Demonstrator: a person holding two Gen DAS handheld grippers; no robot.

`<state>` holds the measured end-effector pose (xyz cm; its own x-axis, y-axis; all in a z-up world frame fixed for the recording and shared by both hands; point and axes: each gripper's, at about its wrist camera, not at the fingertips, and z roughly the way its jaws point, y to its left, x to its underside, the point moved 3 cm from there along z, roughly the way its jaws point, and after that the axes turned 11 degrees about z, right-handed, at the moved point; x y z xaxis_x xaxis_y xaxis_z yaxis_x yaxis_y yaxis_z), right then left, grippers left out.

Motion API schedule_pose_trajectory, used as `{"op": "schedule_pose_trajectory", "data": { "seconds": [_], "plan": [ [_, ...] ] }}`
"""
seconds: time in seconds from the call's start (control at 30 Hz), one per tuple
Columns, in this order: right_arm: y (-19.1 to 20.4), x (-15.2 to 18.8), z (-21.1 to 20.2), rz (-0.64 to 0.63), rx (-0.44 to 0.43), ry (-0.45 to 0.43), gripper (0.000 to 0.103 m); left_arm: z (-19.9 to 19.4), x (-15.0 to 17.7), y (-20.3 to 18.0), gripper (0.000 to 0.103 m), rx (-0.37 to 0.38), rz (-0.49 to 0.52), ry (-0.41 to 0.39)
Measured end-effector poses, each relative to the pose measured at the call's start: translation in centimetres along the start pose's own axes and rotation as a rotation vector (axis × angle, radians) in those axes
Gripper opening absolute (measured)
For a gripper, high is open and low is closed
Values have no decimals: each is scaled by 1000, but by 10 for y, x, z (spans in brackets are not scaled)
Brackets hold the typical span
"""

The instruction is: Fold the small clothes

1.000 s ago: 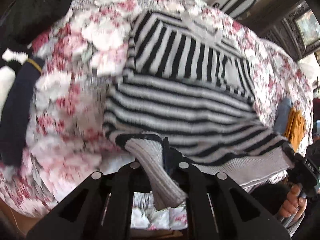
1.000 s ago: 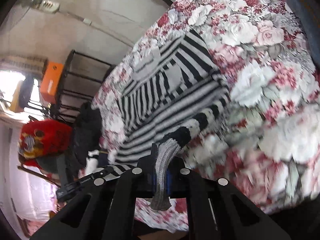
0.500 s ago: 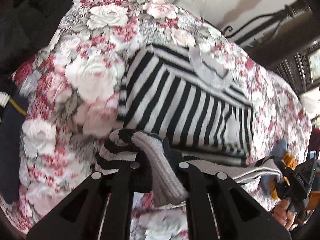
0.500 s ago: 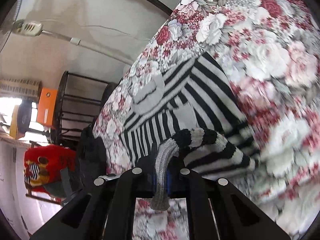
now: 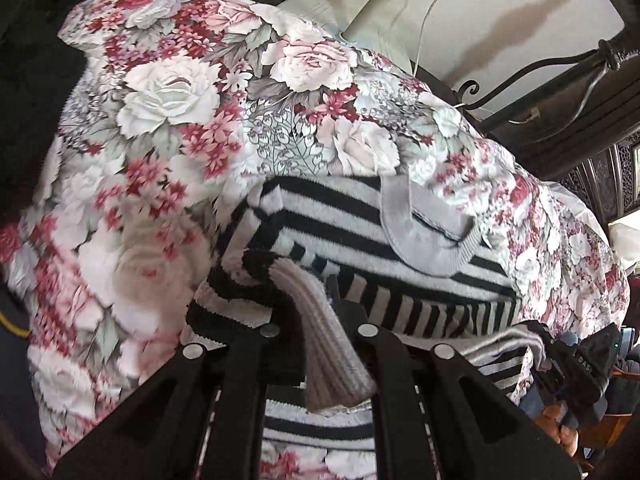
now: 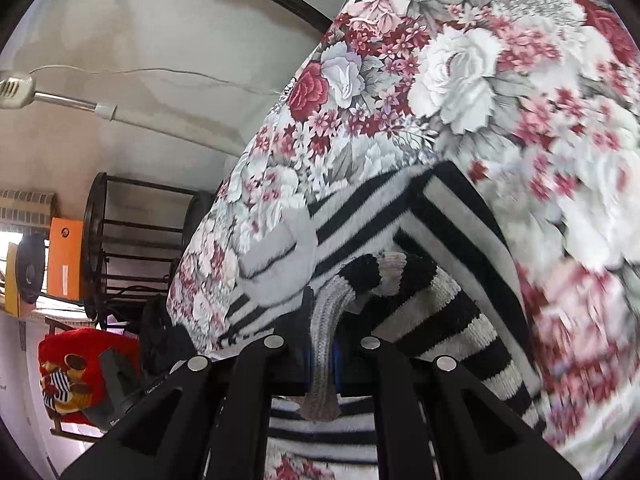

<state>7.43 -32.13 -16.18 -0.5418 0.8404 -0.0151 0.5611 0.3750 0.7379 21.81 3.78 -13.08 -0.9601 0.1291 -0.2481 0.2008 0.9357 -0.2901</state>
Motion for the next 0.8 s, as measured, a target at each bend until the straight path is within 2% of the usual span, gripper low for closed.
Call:
{"op": "schedule_pose_trajectory", "data": {
  "seconds": [0.07, 0.13, 0.17, 0.23, 0.27, 0.3, 0.33, 0.37, 0.43, 0.53, 0.63, 0.67, 0.73, 0.77, 0.8],
  "plan": [
    [-4, -7, 10, 11, -5, -4, 19, 11, -1, 6, 18, 7, -24, 8],
    [-7, -11, 18, 3, 11, -3, 33, 21, -1, 11, 30, 19, -44, 28],
    [-7, -13, 20, -13, 21, -6, 42, 23, -1, 12, 32, 26, -49, 32],
    [-4, -15, 17, -40, 24, -25, 42, 18, -2, 10, 37, 25, -45, 17],
    [-1, -16, 12, -42, -2, -29, 43, 12, -3, 8, 42, 12, -35, -4],
    [1, -17, 8, -35, -35, -30, 46, 3, -5, 5, 61, -16, -21, -35],
    [2, -18, 3, -26, -64, -30, 47, -6, -6, 3, 75, -50, -6, -70],
    [4, -18, 0, -25, -78, -32, 47, -19, -7, 0, 79, -101, 15, -119],
    [6, -16, -4, -48, -52, -41, 47, -37, -10, -5, 82, -154, 49, -183],
    [4, -17, -2, -66, -39, -56, 47, -42, -12, -9, 85, -143, 69, -199],
    [-4, -24, 3, -22, -122, -23, 53, -19, -7, -17, 85, -122, 99, -128],
    [-8, -26, 6, -9, -134, -1, 58, -14, -4, -21, 85, -125, 114, -110],
    [-15, -30, 7, 9, -122, -4, 61, 4, 2, -31, 85, -143, 163, -60],
    [-17, -34, 3, 30, -156, -14, 63, 13, 5, -34, 85, -163, 181, -33],
    [-19, -37, 1, 66, -233, 4, 63, 19, 6, -35, 85, -174, 188, -22]
  ]
}}
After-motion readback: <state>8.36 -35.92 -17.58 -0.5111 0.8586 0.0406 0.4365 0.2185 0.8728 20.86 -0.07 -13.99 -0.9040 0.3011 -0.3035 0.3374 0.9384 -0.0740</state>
